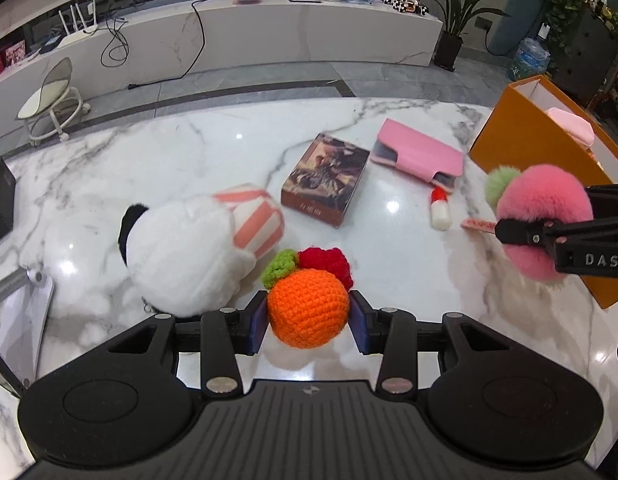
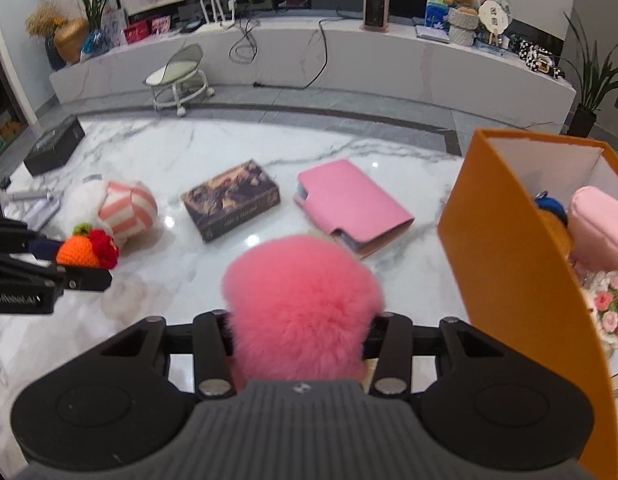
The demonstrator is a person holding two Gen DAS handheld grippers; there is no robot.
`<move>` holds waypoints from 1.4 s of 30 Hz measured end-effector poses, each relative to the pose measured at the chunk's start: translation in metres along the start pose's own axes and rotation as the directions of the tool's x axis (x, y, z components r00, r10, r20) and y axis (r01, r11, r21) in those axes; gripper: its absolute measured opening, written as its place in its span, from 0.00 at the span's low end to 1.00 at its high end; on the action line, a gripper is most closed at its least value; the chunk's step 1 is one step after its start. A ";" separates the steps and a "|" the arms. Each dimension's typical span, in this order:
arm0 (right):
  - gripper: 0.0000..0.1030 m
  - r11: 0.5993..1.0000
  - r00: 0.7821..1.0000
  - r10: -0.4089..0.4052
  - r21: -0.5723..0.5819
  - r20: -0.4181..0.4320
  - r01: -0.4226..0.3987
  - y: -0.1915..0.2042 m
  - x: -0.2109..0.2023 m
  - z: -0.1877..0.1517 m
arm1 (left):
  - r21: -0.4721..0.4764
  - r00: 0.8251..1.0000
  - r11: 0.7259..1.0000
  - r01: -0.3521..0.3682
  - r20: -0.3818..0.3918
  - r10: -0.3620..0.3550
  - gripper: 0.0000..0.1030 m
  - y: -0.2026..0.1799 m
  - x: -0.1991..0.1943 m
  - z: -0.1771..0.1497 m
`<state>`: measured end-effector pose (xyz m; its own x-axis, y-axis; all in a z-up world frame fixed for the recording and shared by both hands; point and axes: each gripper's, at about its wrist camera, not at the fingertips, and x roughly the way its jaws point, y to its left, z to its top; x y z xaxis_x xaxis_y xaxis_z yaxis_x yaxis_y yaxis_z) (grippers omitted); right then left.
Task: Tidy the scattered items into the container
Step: 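Lift and carry the pink pompom and crocheted orange over the orange box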
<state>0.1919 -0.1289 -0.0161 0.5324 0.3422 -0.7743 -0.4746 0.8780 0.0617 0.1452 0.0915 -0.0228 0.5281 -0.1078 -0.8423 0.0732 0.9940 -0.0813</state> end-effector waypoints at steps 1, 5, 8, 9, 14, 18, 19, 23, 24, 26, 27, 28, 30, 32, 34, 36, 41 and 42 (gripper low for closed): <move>0.46 1.000 1.000 0.003 0.006 0.009 -0.003 -0.002 -0.004 0.002 | 0.002 1.000 1.000 -0.002 0.001 0.002 0.47 -0.003 -0.001 0.002; 0.46 1.000 0.999 0.009 0.028 0.039 -0.010 -0.013 -0.018 0.006 | 0.009 1.000 1.000 -0.006 -0.002 0.006 0.47 -0.014 -0.004 0.008; 0.46 0.999 0.998 0.010 0.047 0.060 -0.013 -0.022 -0.029 0.009 | 0.012 1.000 1.000 0.005 -0.003 -0.005 0.47 -0.027 -0.005 0.013; 0.46 0.998 0.998 0.010 0.054 0.066 -0.014 -0.025 -0.032 0.010 | 0.021 1.000 1.000 0.007 -0.003 -0.007 0.47 -0.032 -0.006 0.016; 0.46 0.995 0.995 0.015 0.098 0.096 -0.025 -0.043 -0.048 0.011 | 0.080 1.000 0.997 0.003 0.009 -0.003 0.47 -0.062 -0.014 0.034; 0.46 0.990 0.992 0.027 0.136 0.122 -0.044 -0.056 -0.059 0.013 | 0.110 1.000 0.994 -0.010 0.029 0.006 0.47 -0.082 -0.022 0.052; 0.46 0.988 0.991 0.029 0.145 0.130 -0.048 -0.059 -0.061 0.013 | 0.116 0.999 0.993 -0.012 0.034 0.009 0.47 -0.086 -0.024 0.056; 0.46 0.983 0.987 0.032 0.176 0.155 -0.060 -0.072 -0.071 0.014 | 0.140 0.999 0.990 -0.020 0.053 0.012 0.47 -0.106 -0.031 0.071; 0.46 0.981 0.987 0.032 0.183 0.160 -0.062 -0.075 -0.074 0.013 | 0.147 0.998 0.989 -0.021 0.056 0.013 0.47 -0.110 -0.032 0.074; 0.46 0.978 0.985 0.033 0.197 0.169 -0.066 -0.081 -0.077 0.012 | 0.162 0.998 0.986 -0.023 0.061 0.013 0.47 -0.121 -0.035 0.079; 0.46 0.977 0.985 0.032 0.204 0.171 -0.067 -0.085 -0.079 0.011 | 0.170 0.998 0.985 -0.024 0.063 0.013 0.47 -0.126 -0.035 0.082; 0.46 0.975 0.984 0.031 0.211 0.174 -0.068 -0.088 -0.080 0.011 | 0.178 0.998 0.984 -0.024 0.065 0.013 0.47 -0.131 -0.036 0.084; 0.46 0.971 0.983 0.029 0.229 0.181 -0.071 -0.096 -0.083 0.010 | 0.192 0.998 0.981 -0.025 0.068 0.012 0.47 -0.141 -0.036 0.088; 0.46 0.966 0.981 0.027 0.248 0.190 -0.075 -0.104 -0.087 0.008 | 0.205 0.997 0.978 -0.024 0.071 0.010 0.47 -0.150 -0.036 0.092; 0.46 0.960 0.979 0.026 0.267 0.201 -0.081 -0.113 -0.092 0.007 | 0.218 0.997 0.976 -0.022 0.075 0.006 0.47 -0.160 -0.034 0.096; 0.46 0.954 0.977 0.025 0.287 0.213 -0.087 -0.121 -0.096 0.005 | 0.230 0.997 0.973 -0.018 0.077 0.000 0.47 -0.169 -0.032 0.099; 0.46 0.940 0.971 0.013 0.329 0.237 -0.093 -0.140 -0.108 0.001 | 0.265 0.997 0.964 0.005 0.079 -0.026 0.47 -0.198 -0.026 0.109; 0.46 0.937 0.971 0.010 0.337 0.241 -0.093 -0.144 -0.109 0.001 | 0.273 0.996 0.962 0.009 0.079 -0.032 0.47 -0.204 -0.024 0.111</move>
<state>0.2024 -0.2925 0.0600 0.6808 0.4212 -0.5992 -0.2583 0.9036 0.3417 0.2110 -0.1107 0.0733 0.5904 -0.1407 -0.7947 0.3066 0.9500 0.0596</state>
